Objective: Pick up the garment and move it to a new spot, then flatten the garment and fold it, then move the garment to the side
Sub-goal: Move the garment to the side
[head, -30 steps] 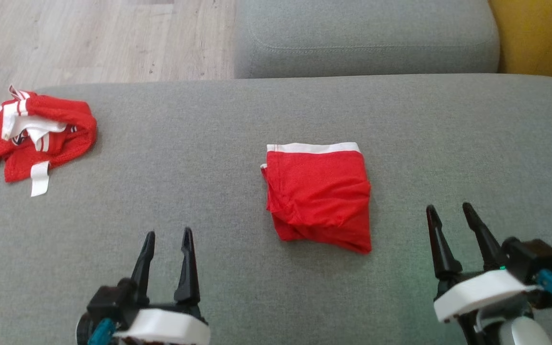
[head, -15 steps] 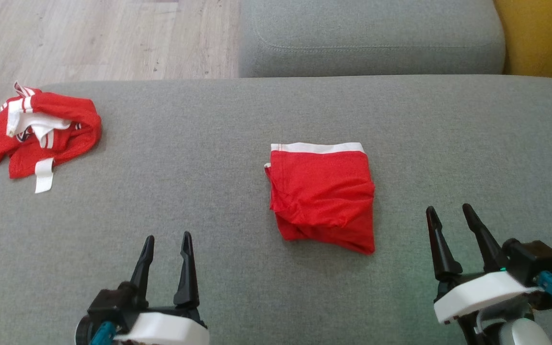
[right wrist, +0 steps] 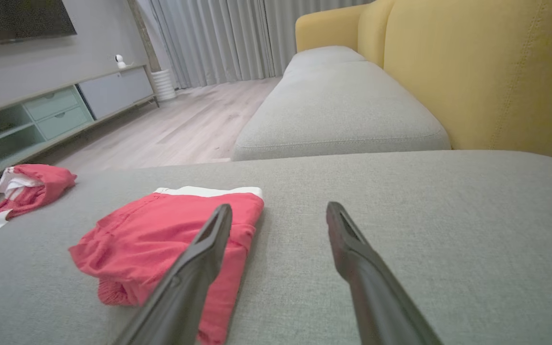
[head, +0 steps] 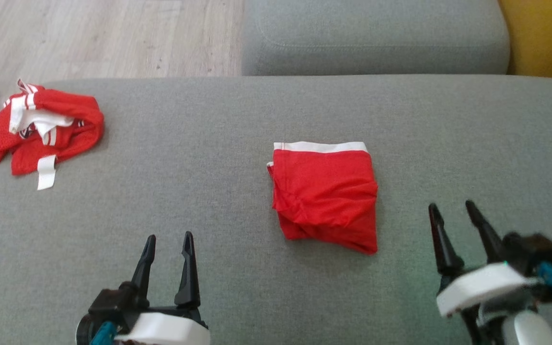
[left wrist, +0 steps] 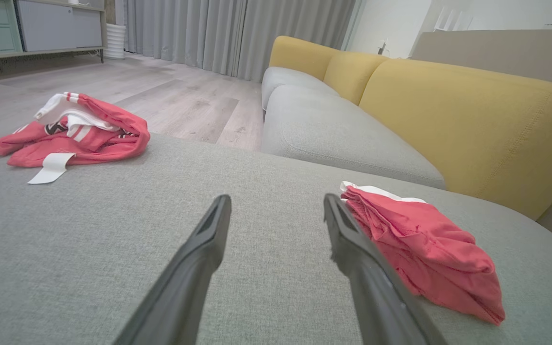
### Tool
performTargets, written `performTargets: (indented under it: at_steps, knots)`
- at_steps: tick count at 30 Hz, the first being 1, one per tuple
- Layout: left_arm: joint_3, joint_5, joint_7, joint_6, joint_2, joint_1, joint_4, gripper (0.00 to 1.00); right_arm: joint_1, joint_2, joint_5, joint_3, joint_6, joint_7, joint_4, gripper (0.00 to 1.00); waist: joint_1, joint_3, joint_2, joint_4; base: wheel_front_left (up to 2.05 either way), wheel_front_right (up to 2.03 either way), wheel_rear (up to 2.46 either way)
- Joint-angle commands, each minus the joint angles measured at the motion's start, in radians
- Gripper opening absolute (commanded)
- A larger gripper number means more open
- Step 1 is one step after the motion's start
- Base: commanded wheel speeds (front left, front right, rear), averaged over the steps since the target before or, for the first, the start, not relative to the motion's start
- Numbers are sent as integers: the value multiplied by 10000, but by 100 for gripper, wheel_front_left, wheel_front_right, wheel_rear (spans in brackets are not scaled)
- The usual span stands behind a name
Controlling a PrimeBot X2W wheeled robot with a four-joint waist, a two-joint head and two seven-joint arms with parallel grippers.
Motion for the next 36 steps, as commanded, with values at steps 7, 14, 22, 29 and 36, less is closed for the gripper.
performTargets:
  at_steps: [7, 14, 22, 29, 36]
  knots:
    - [323, 170, -108, -44, 45, -732, -396, 100, -2764, -77, -77, 230, -7, 2010, 71, 100, 0, 450, 0, 304, 0, 0, 0]
    - [297, 216, -117, -202, -254, -956, -211, 100, -4067, -459, 364, 133, -7, 4104, 1439, 100, 0, 1005, 0, 941, 0, 0, 0]
    - [458, 402, -125, -407, -558, -1174, -68, 100, -4378, -527, 985, -41, -7, 5421, 2781, 100, 0, 1608, 0, 1576, 0, 0, 0]
    - [688, 650, -126, -543, -753, -1270, -64, 100, -4589, -458, 1077, 64, -7, 5268, 3319, 26, 0, 2023, 0, 1643, 0, 0, 0]
    - [805, 898, -127, -688, -794, -1485, -190, 100, -4992, -890, 991, 275, -7, 4430, 3039, 0, 0, 2320, 0, 654, 0, 0, 0]
